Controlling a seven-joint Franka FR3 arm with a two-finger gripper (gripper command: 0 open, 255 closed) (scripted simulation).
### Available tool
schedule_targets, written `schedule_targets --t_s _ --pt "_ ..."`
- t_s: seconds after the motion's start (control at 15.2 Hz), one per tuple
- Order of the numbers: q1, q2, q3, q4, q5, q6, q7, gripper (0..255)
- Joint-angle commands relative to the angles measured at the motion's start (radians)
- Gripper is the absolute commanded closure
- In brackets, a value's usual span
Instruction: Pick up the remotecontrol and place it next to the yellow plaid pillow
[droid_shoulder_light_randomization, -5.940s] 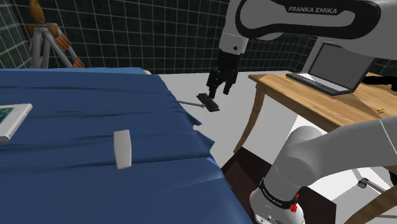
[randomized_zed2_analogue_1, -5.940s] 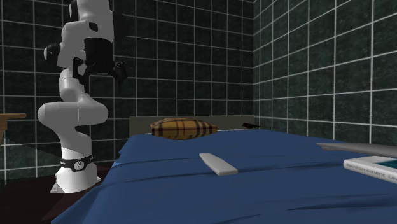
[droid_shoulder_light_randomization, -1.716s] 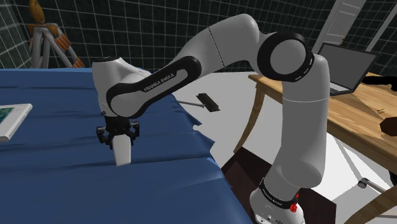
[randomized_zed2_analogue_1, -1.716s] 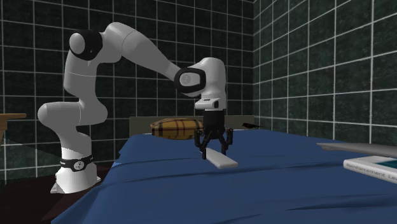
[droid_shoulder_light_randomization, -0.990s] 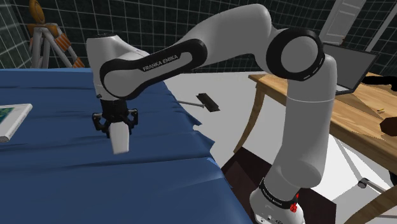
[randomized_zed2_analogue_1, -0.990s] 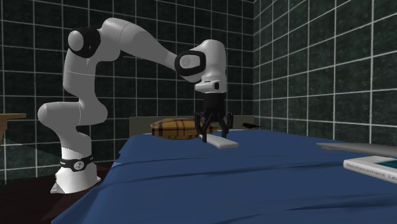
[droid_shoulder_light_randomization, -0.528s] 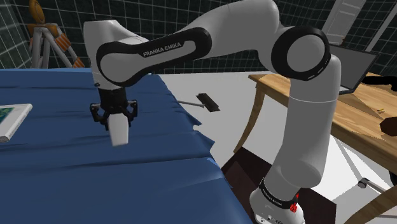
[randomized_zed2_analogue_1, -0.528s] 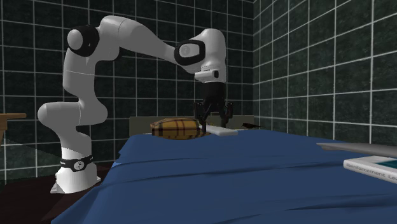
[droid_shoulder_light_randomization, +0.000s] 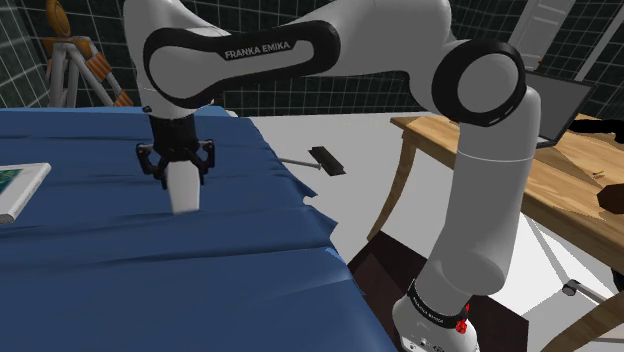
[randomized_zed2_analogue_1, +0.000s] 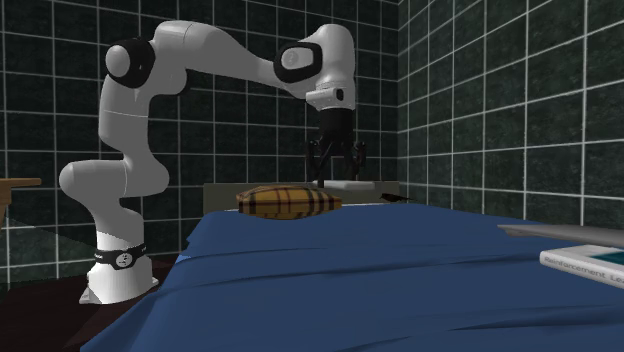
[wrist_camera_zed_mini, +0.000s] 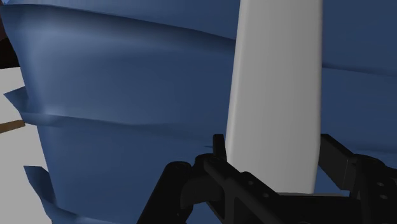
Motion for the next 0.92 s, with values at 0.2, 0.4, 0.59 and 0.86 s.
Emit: schedule_targets --t_s 0.2,0.4,0.59,0.86 --pt "0.004 -0.003 0.003 0.061 0.003 -0.063 -0.002 255" --pt "0.007 -0.002 0.004 0.103 0.003 -0.104 -0.003 255" --pt "-0.012 -0.093 0.013 -0.009 0.045 -0.074 -0.008 255" --pt "-0.03 -0.269 0.022 -0.208 0.131 -0.028 -0.028 255"
